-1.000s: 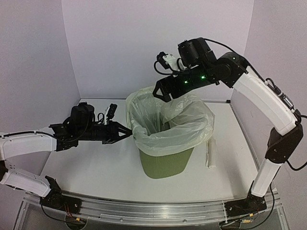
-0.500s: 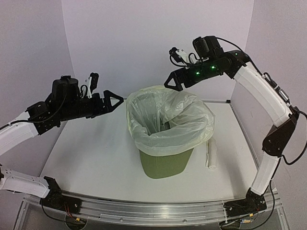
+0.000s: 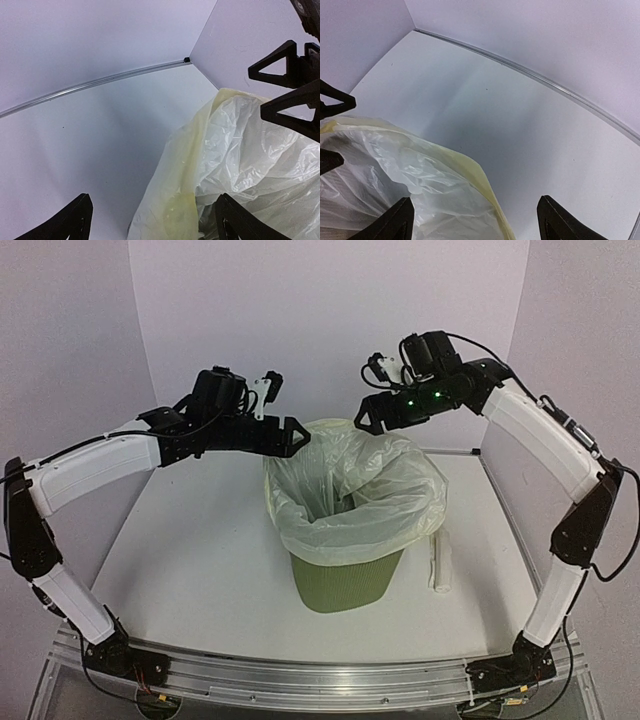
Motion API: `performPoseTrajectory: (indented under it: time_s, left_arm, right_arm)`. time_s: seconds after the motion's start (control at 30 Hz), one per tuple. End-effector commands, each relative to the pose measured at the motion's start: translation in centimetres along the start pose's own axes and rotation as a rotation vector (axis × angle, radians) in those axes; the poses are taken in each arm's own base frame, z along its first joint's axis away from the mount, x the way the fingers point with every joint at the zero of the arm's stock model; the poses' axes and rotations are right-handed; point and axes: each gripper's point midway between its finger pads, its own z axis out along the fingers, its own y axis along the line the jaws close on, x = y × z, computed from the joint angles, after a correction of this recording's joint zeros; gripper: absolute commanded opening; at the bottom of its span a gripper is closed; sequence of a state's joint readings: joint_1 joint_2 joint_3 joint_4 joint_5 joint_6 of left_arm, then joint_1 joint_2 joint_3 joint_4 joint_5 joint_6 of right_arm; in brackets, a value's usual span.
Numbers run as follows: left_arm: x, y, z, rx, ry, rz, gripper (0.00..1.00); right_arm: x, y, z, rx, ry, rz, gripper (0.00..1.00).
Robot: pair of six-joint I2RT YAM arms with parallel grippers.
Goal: Put the trash bags into the trash bin
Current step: Place the trash bag in the trash bin.
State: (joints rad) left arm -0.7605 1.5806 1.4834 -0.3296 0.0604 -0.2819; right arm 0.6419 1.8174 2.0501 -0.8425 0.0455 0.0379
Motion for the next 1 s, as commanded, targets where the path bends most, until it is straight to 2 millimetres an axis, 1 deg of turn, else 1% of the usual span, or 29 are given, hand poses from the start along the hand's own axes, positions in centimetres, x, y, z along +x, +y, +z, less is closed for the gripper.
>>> performPoseTrajectory:
  time_s: [0.0, 0.07, 0.17, 0.23, 0.27, 0.4, 0.47, 0.6, 0.67, 0.77, 0.87, 0.97]
  left_arm:
    - [-3.8, -0.6, -1.0, -0.010, -0.097, 0.053, 0.80]
    - [-3.9, -0.6, -1.1, -0.004, -0.106, 0.047, 0.76]
    - [-3.9, -0.7, -1.2, 0.033, -0.108, 0.034, 0.75]
    - [-3.9, -0.3, -1.3, 0.054, -0.107, 0.012, 0.74]
    - [-3.9, -0.1, -1.4, 0.067, -0.104, -0.002, 0.71]
    - [-3.6, 1.0, -1.3, 0.102, -0.087, -0.053, 0.49]
    - [-3.5, 0.9, -1.4, 0.149, -0.082, -0.065, 0.44]
    - [-3.3, 0.9, -1.5, 0.193, -0.074, -0.080, 0.22]
    - [-2.8, 0.8, -1.3, 0.206, -0.056, -0.085, 0.15]
    - [-1.9, 0.8, -0.9, 0.218, -0.031, -0.091, 0.01]
    - [-1.0, 1.4, -0.4, 0.199, -0.012, -0.117, 0.00]
    - [0.2, 2.7, 0.4, 0.148, 0.018, -0.163, 0.00]
  right_arm:
    - [-1.3, -0.3, -3.6, 0.015, -0.105, 0.069, 0.83]
    - [-0.5, -0.3, -3.5, 0.007, -0.091, 0.080, 0.83]
    - [0.1, -0.4, -3.9, 0.011, -0.093, 0.094, 0.83]
    - [0.4, -0.4, -4.3, 0.008, -0.098, 0.099, 0.83]
    - [0.6, -0.4, -4.4, 0.009, -0.099, 0.103, 0.83]
    - [1.1, -0.8, -4.8, 0.028, -0.103, 0.111, 0.82]
    - [1.3, -0.8, -4.8, 0.029, -0.100, 0.117, 0.82]
    - [1.5, -0.6, -4.8, 0.014, -0.098, 0.126, 0.80]
    - [1.6, -0.5, -4.8, 0.006, -0.094, 0.129, 0.79]
    - [2.0, -0.6, -4.8, 0.009, -0.092, 0.136, 0.79]
    - [2.6, -0.8, -4.8, 0.019, -0.086, 0.147, 0.78]
    - [3.2, -1.1, -4.4, 0.035, -0.075, 0.161, 0.78]
